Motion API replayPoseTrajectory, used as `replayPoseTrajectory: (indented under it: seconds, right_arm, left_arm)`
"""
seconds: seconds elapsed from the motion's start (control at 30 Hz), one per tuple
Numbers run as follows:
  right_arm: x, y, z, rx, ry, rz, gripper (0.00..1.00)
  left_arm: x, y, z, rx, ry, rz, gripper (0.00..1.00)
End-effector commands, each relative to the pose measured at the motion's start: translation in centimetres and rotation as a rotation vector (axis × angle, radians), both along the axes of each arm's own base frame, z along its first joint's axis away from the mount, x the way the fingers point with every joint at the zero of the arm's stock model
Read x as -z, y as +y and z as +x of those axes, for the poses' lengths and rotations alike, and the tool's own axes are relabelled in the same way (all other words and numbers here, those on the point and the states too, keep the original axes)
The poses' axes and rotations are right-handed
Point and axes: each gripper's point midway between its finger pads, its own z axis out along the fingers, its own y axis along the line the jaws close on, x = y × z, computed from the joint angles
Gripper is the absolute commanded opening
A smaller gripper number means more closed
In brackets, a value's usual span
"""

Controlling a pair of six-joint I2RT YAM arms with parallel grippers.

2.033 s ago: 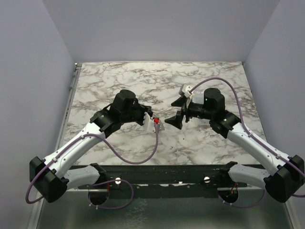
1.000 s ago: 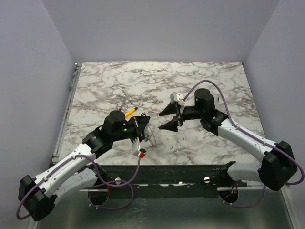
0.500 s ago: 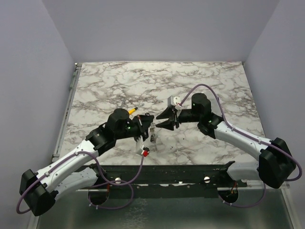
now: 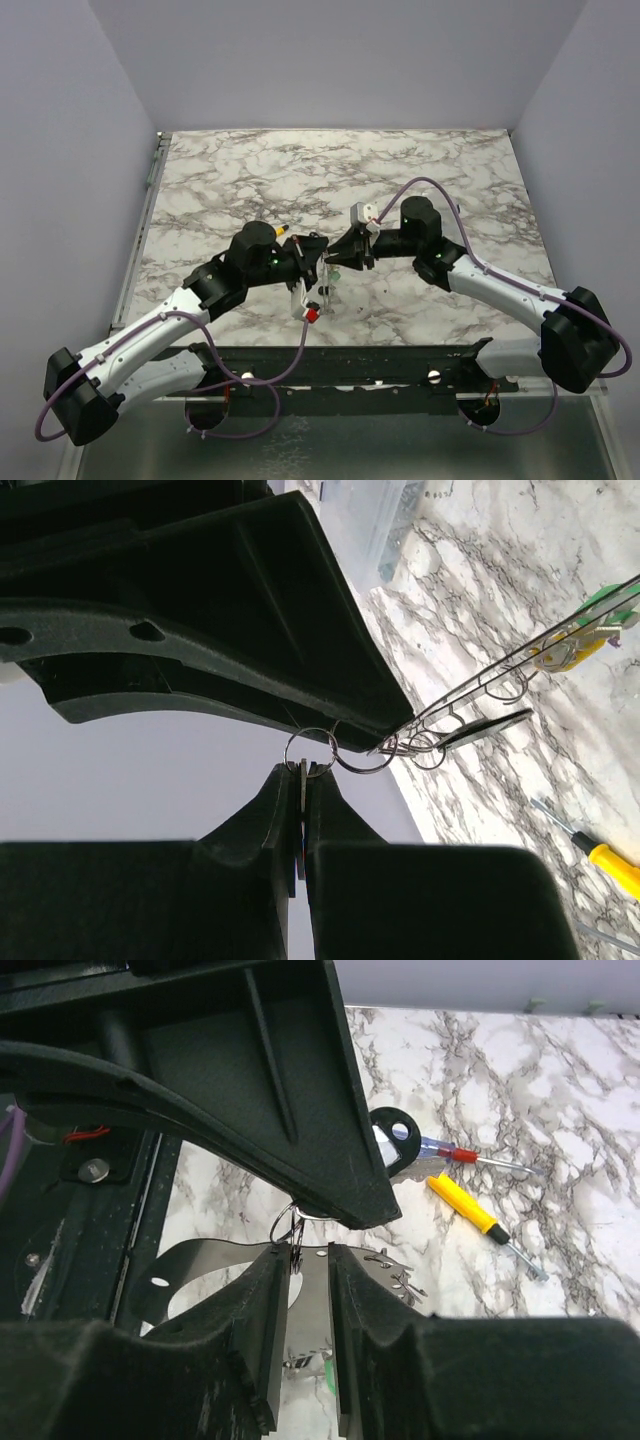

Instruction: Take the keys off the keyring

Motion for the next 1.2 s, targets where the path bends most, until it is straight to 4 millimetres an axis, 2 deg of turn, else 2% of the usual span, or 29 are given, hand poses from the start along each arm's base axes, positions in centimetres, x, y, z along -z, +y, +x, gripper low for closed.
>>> replayPoseTrajectory:
  seconds: [0.0, 0.1, 0.17, 0.2, 0.4, 0.8, 0.97, 1.17]
  right_arm:
    - [0.1, 0.2, -0.1, -0.003, -0.02, 0.011, 0.25]
    - [0.0, 0.2, -0.2, -0.009, -0.019, 0.013, 0.15]
    - [-0.1, 0.1, -0.4, -0.013, -0.016, 0.016, 0.01]
    - [-0.1, 0.1, -0.4, -0.012, -0.013, 0.017, 0.01]
    - [-0.3, -0.1, -0.8, -0.021, 0.002, 0.028, 0.01]
    - [-1.8, -0.8, -2.2, -0.109, 0.079, 0.095, 0.01]
    - [-2.3, -1.0, -3.0, -0.153, 0.137, 0.121, 0.01]
    - [-2.6, -1.0, -4.1, -0.21, 0.211, 0.15, 0.01]
  left_arm:
    - [-1.9, -0.5, -0.1, 0.002, -0.001, -0.033, 0.0]
    - [-1.8, -0.4, 0.1, -0.012, 0.013, -0.033, 0.0]
    - [-1.7, -0.3, 0.2, -0.02, 0.022, -0.031, 0.0]
    - [-1.8, -0.3, 0.2, -0.026, 0.025, -0.034, 0.0]
    - [-1.5, 0.6, 0.4, -0.073, 0.044, -0.033, 0.0]
    - [1.2, 2.2, -0.6, -0.101, 0.072, -0.011, 0.0]
    - [2.0, 2.2, -1.1, -0.076, 0.061, -0.001, 0.0]
    - [1.9, 1.9, -1.0, -0.068, 0.054, -0.013, 0.0]
